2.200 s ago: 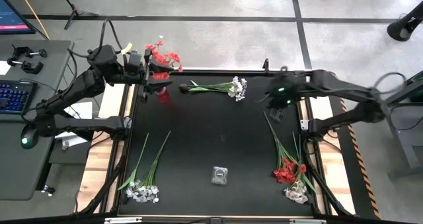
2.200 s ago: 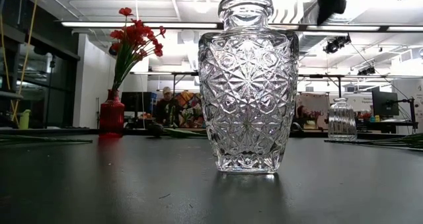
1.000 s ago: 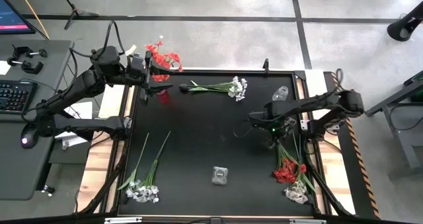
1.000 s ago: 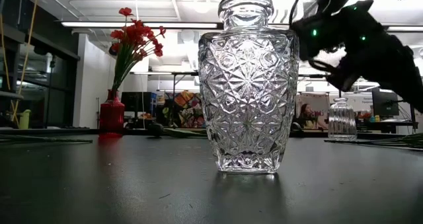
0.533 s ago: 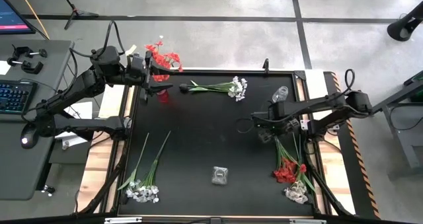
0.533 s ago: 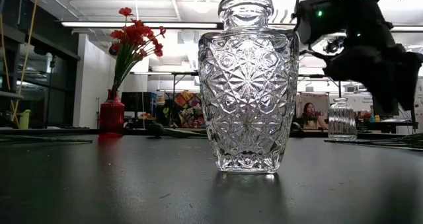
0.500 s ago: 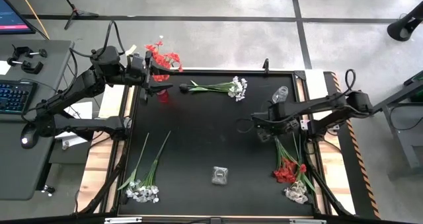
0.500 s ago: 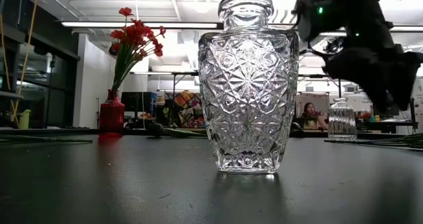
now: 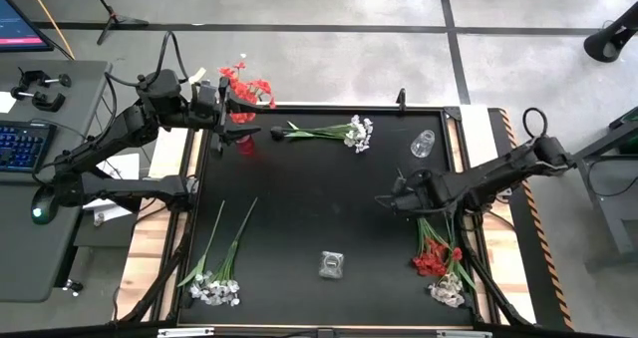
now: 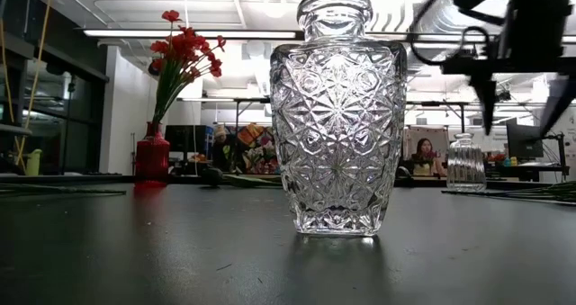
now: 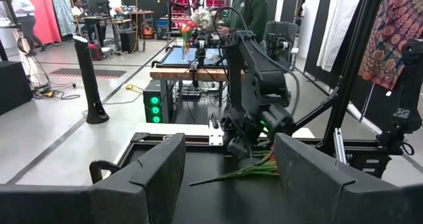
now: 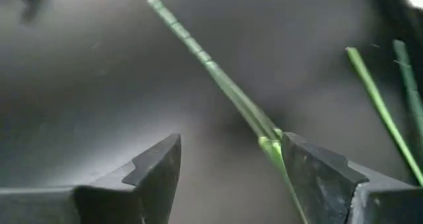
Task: Sort flowers into vase by color
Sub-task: Put the orange flowers into the red vase
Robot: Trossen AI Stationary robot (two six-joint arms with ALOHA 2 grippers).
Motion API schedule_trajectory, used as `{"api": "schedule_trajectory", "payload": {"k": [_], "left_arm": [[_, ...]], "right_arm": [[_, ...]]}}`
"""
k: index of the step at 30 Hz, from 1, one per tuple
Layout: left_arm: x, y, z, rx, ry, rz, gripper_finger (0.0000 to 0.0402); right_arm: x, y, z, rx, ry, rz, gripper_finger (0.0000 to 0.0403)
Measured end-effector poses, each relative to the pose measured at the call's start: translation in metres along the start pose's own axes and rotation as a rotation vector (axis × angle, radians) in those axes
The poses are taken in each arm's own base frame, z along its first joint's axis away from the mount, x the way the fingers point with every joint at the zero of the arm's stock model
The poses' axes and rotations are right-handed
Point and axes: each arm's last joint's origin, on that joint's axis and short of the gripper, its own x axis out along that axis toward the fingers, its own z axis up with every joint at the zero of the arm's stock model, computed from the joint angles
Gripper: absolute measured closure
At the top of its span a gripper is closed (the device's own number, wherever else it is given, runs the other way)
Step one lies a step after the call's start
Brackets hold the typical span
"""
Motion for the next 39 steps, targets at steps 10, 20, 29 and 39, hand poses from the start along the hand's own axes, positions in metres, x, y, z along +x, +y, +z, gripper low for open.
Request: {"api": "schedule_trajectory", "payload": {"k": [10, 20, 29, 39], "left_arm": [[0.0, 0.0, 0.0, 0.001, -0.001, 0.0, 0.0184], [0.0, 0.0, 0.006, 0.018, -0.057, 0.01, 0.0184], [0.001, 0.002, 0.007, -0.057, -0.069, 0.089, 0.0184], [0.004, 0.004, 0.005, -0.216, -0.062, 0.107, 0.0184]], "right_arm": [[0.003, 0.0, -0.022, -0.085, 0.055, 0.035, 0.0151], [-0.001, 0.002, 0.0, -1.229, 0.542, 0.005, 0.0151], [0.004, 0.009, 0.013, -2.333, 0.417, 0.253, 0.0151], [0.017, -0.001, 0.014, -2.875, 0.461, 0.344, 0.0151]]}}
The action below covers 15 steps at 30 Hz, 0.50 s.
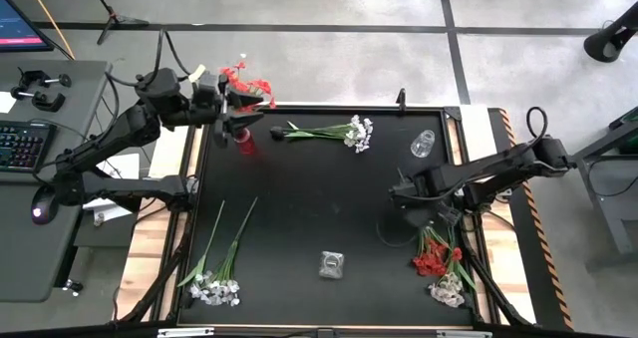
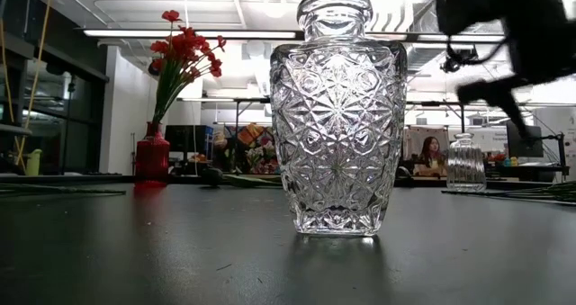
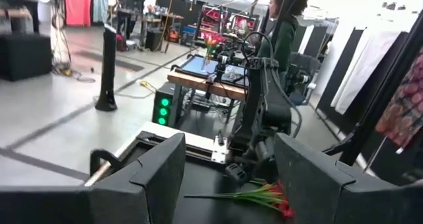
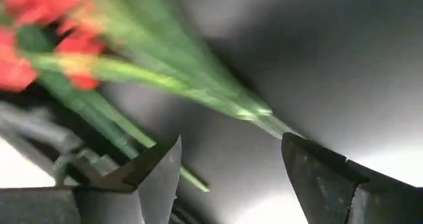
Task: Sort flowers into vase by color
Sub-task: Put the orange flowers into the red vase
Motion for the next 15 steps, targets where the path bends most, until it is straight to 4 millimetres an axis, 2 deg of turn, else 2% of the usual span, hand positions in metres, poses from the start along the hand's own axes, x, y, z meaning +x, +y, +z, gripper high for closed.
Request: {"api": "schedule_trajectory", "payload": {"k": [3, 8, 15], "left_arm": [[0.001, 0.0, 0.0, -0.008, 0.002, 0.0, 0.0184], [0.003, 0.001, -0.001, -0.011, 0.006, 0.001, 0.0184], [0.003, 0.001, -0.001, -0.056, 0.006, 0.001, 0.0184]], "right_arm": [[0.018, 0.004, -0.006, -0.106, 0.035, 0.032, 0.0151], [0.041, 0.001, -0.009, -0.208, 0.055, -0.049, 0.0151], [0.037, -0.005, -0.003, -0.274, 0.041, -0.141, 0.0151]]}}
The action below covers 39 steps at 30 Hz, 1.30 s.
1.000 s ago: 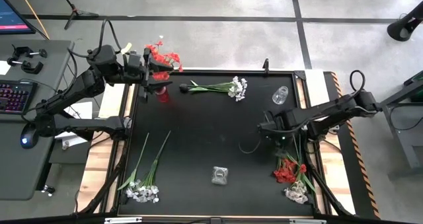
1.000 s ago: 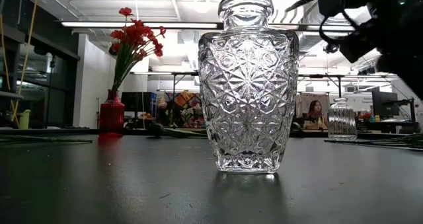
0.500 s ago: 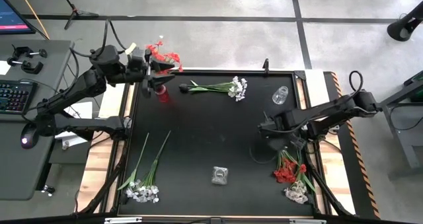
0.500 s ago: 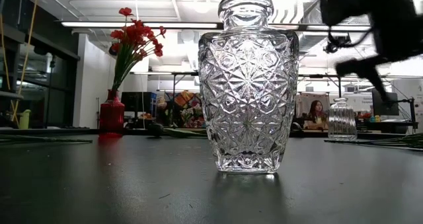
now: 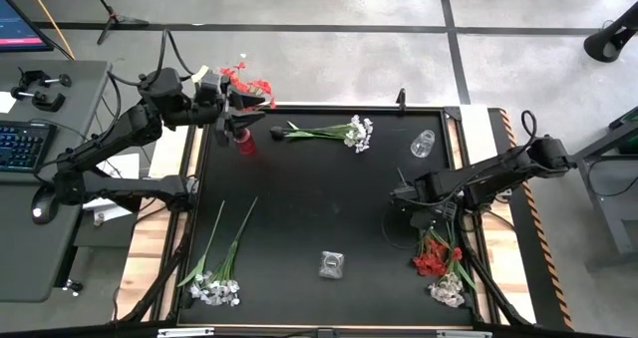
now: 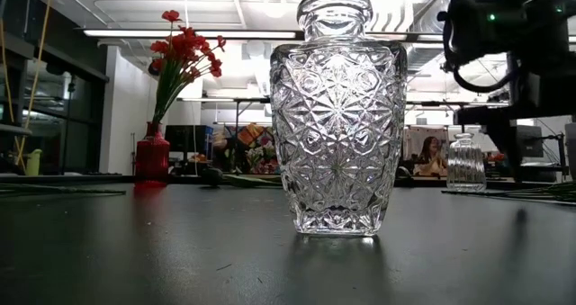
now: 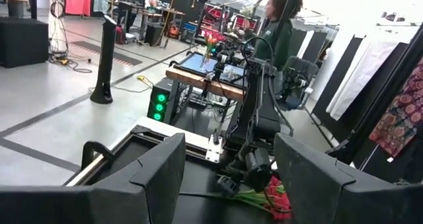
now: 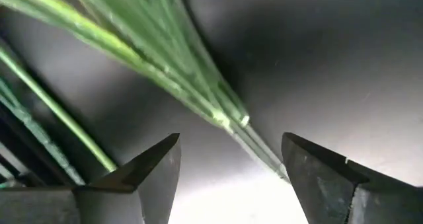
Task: Sort flowers into vase by color
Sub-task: Put the orange flowers into the red vase
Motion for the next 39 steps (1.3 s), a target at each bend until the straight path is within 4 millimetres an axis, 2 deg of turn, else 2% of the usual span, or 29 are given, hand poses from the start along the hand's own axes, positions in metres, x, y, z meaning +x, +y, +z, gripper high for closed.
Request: {"api": "schedule_trajectory", "payload": {"k": [4, 16, 19, 23, 29, 31, 34, 39], "left_arm": [[0.0, 0.0, 0.0, 0.001, 0.0, 0.0, 0.0184], [0.0, 0.0, 0.0, 0.001, 0.0, 0.0, 0.0184], [0.0, 0.0, 0.0, 0.002, 0.0, 0.0, 0.0184], [0.0, 0.0, 0.0, 0.002, 0.0, 0.0, 0.0184], [-0.001, 0.0, 0.0, -0.013, -0.003, 0.005, 0.0184], [-0.002, -0.001, 0.001, -0.033, -0.01, 0.01, 0.0184], [-0.004, -0.001, 0.002, -0.05, -0.022, 0.011, 0.0184], [-0.009, -0.003, 0.007, -0.03, -0.068, 0.002, 0.0184]], "right_arm": [[0.001, 0.001, 0.002, -0.016, -0.063, 0.056, 0.0151], [0.018, -0.008, 0.011, -0.081, -0.087, 0.109, 0.0152], [0.021, -0.011, 0.012, -0.104, -0.082, 0.109, 0.0166], [0.025, -0.014, 0.014, -0.108, -0.073, 0.109, 0.0226], [0.027, -0.019, 0.016, -0.045, -0.069, 0.069, 0.0374], [0.023, -0.02, 0.017, -0.004, -0.07, 0.067, 0.039], [0.011, -0.023, 0.018, 0.049, -0.076, 0.071, 0.0386], [-0.039, -0.039, 0.015, 0.152, -0.135, -0.081, 0.0397]]}}
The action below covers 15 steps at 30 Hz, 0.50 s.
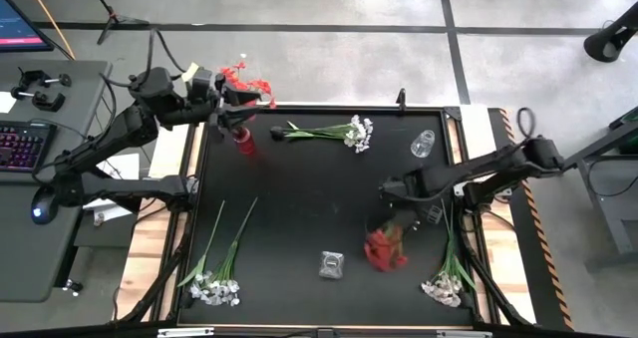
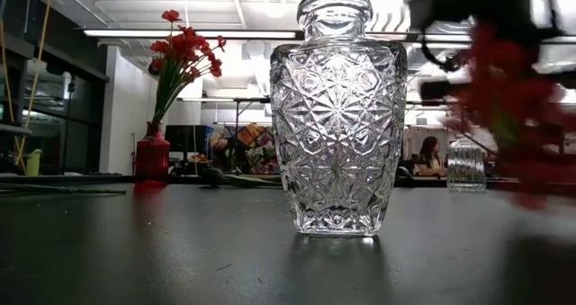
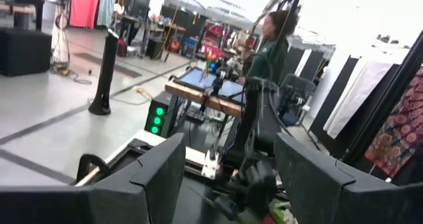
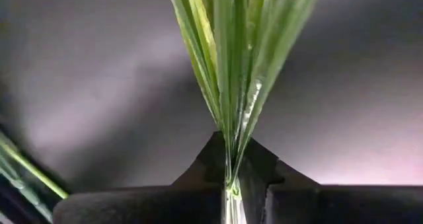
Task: Sort flowers into vase by color
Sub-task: Put the orange flowers into the red vase
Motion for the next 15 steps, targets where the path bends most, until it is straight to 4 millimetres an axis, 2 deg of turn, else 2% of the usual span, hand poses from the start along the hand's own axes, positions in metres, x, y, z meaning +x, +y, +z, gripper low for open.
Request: {"api": "schedule_trajectory", "payload": {"k": [3, 5, 8, 11, 15], "left_arm": [[-0.003, -0.001, 0.001, 0.001, -0.004, -0.002, 0.0184], [-0.004, -0.001, 0.0, -0.002, 0.008, -0.001, 0.0184], [-0.004, -0.001, -0.003, -0.011, 0.035, 0.001, 0.0184], [-0.005, 0.0, -0.007, -0.024, 0.078, 0.013, 0.0184], [-0.005, 0.002, -0.014, -0.047, 0.149, 0.036, 0.0184]], "right_arm": [[-0.045, -0.023, -0.004, 0.168, -0.087, -0.179, 0.04], [-0.072, -0.038, -0.012, 0.34, -0.183, -0.278, 0.04], [-0.107, -0.064, -0.026, 0.612, -0.422, -0.413, 0.0401], [-0.125, -0.087, -0.038, 0.807, -0.673, -0.508, 0.0402], [-0.123, -0.115, -0.037, 0.906, -0.977, -0.559, 0.0402]]}}
